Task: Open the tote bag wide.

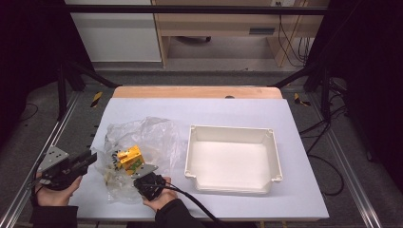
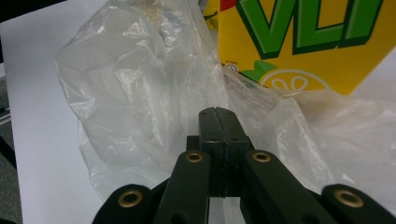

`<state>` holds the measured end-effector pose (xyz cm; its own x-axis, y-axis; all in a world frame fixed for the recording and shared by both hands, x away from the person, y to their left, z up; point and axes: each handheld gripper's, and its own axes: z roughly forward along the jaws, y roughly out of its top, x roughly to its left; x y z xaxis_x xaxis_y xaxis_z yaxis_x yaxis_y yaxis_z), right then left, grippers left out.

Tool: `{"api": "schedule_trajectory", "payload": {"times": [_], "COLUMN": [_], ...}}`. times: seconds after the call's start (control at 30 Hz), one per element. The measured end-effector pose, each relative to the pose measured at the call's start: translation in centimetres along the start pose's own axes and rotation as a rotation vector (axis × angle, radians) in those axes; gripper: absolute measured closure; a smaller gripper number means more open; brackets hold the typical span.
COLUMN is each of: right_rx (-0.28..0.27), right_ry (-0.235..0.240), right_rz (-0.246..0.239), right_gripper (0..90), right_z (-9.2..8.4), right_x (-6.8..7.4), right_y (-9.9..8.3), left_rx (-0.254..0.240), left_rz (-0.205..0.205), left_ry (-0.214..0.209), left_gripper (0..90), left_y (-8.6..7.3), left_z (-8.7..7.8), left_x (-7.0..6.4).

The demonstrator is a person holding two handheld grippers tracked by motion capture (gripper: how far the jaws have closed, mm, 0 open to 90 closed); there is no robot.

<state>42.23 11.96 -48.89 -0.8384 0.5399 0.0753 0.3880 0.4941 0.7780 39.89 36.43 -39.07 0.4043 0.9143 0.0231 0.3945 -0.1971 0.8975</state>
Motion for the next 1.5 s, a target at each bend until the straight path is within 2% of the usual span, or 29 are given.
{"api": "schedule_trajectory", "payload": {"times": [0.2,0.27,0.47,0.7,0.87,0.93,1.0,1.07,1.17,1.23,1.27,1.3,1.33,1.43,1.47,1.5], "right_rx": [-0.004,-0.019,-0.07,-0.122,-0.145,-0.159,-0.17,-0.173,-0.189,-0.196,-0.207,-0.207,-0.21,-0.218,-0.216,-0.216], "right_ry": [-0.003,-0.007,-0.001,0.019,0.024,0.025,0.025,0.027,0.032,0.036,0.026,0.026,0.02,-0.01,-0.018,-0.018], "right_rz": [-0.003,-0.004,-0.007,-0.01,-0.016,-0.019,-0.017,-0.017,-0.015,-0.013,-0.007,-0.007,-0.007,-0.01,0.0,0.0], "right_gripper": [88.9,87.2,83.7,80.8,78.4,76.2,74.1,73.1,68.5,63.5,58.6,58.6,55.8,46.3,42.7,42.7], "right_z": [0.0,-0.3,-1.5,-2.5,-3.2,-3.7,-4.1,-4.3,-5.1,-5.8,-6.4,-6.4,-6.6,-7.2,-7.4,-7.4], "right_x": [0.0,0.0,-0.1,0.0,-0.1,-0.2,-0.3,-0.3,-0.5,-0.7,-1.0,-1.0,-1.2,-1.6,-2.0,-2.0], "right_y": [0.0,0.1,0.5,0.7,0.8,0.9,1.0,1.0,0.9,0.7,0.4,0.4,0.4,0.0,-0.1,-0.1], "left_rx": [-0.017,-0.025,-0.054,-0.076,-0.083,-0.089,-0.074,-0.063,-0.001,0.045,0.079,0.101,0.13,0.158,0.168,0.177], "left_rz": [0.035,0.03,0.022,0.033,0.043,0.038,0.038,0.047,0.065,0.065,0.06,0.061,0.06,0.051,0.051,0.044], "left_ry": [-0.026,-0.045,-0.054,-0.075,-0.069,-0.061,-0.059,-0.052,-0.044,-0.039,-0.042,-0.039,-0.026,-0.03,-0.035,-0.046], "left_gripper": [65.9,62.0,57.0,54.9,51.4,44.3,39.8,39.1,36.6,40.1,48.4,48.4,53.0,69.7,80.2,80.2], "left_y": [1.1,1.3,2.0,2.6,3.1,3.5,3.9,4.0,4.2,4.0,3.9,3.7,3.5,2.8,2.6,2.3], "left_z": [0.5,0.8,0.9,0.7,0.9,1.3,1.8,2.2,3.7,4.4,4.8,5.0,5.2,5.4,5.4,5.4], "left_x": [-1.4,-1.7,-2.0,-2.5,-2.7,-2.9,-3.1,-3.3,-3.5,-3.3,-3.2,-3.1,-2.9,-2.4,-2.1,-1.9]}}
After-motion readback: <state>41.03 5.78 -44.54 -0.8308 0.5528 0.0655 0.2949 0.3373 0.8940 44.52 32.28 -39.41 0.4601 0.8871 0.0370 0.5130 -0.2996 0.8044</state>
